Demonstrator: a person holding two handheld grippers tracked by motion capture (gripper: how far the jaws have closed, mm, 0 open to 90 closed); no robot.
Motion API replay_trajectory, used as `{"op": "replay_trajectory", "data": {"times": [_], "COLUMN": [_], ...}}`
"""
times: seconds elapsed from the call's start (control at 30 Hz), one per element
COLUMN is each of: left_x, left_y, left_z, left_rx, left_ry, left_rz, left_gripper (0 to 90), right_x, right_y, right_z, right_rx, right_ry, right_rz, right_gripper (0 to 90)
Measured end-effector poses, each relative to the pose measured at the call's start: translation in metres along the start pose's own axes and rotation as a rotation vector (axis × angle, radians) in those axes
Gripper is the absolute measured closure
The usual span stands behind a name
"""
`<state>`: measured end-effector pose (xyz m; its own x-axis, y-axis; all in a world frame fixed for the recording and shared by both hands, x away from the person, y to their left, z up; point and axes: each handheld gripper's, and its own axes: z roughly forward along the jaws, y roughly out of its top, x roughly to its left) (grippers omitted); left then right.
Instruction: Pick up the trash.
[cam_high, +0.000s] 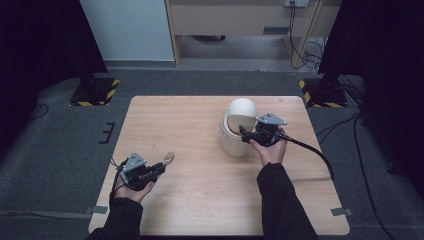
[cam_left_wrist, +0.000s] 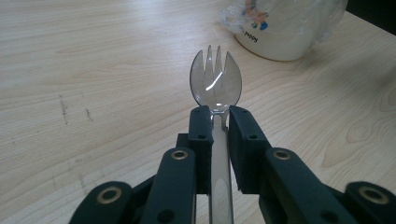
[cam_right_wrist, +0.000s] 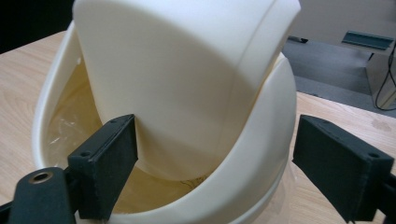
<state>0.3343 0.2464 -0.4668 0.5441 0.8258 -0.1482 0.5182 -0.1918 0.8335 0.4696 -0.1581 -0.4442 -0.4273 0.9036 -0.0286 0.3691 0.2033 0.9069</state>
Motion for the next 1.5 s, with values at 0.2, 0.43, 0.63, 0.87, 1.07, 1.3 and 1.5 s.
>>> {"op": "replay_trajectory", "data": {"times": [0.2, 0.43, 0.63, 0.87, 1.07, 1.3, 1.5], "left_x": [0.0, 0.0, 0.0, -0.001, -0.002, -0.005, -0.007], "left_y": [0.0, 0.0, 0.0, 0.001, 0.001, 0.002, 0.004], "left_z": [0.0, 0.0, 0.0, -0.001, -0.001, -0.002, -0.003], "left_rx": [0.0, 0.0, -0.002, -0.008, -0.017, -0.028, -0.053], "left_ry": [0.004, -0.002, -0.002, -0.002, -0.001, -0.003, -0.006], "left_rz": [0.002, 0.001, 0.003, 0.005, 0.009, 0.016, 0.024], "left_gripper": [79.4, 79.4, 79.4, 79.4, 79.4, 79.4, 79.4], "right_x": [-0.002, -0.005, -0.003, -0.001, -0.011, -0.027, -0.042], "right_y": [0.001, 0.001, 0.0, -0.001, 0.007, 0.004, -0.001], "right_z": [0.002, 0.002, 0.008, 0.002, -0.027, -0.056, -0.081], "right_rx": [0.021, 0.02, 0.02, -0.022, -0.07, -0.104, -0.12], "right_ry": [-0.01, -0.054, -0.065, -0.068, -0.055, -0.027, -0.02], "right_rz": [0.025, -0.001, 0.0, -0.003, 0.018, 0.065, 0.077], "right_gripper": [12.6, 11.5, 11.3, 13.8, 14.2, 14.1, 13.9]}}
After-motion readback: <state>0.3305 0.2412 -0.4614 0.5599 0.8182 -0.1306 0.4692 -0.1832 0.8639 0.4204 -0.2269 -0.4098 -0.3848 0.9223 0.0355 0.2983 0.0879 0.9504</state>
